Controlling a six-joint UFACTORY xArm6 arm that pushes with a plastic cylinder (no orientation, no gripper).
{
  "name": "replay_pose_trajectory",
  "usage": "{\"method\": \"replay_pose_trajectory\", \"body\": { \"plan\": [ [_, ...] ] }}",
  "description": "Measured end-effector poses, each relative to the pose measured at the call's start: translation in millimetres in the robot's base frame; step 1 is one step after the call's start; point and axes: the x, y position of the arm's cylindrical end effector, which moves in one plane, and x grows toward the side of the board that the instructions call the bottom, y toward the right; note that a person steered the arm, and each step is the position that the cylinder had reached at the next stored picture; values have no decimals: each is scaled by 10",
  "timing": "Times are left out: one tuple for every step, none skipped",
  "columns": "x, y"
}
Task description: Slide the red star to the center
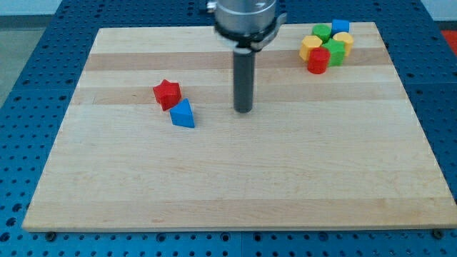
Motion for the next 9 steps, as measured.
{"method": "replay_pose_trajectory", "body": {
  "plan": [
    [366,-268],
    [631,-649],
    [450,-1099],
    [97,-1357],
    [-132,-1556],
    [-329,-1623],
    [-467,-1577],
    [-488,-1349],
    [-489,-1040]
  ]
}}
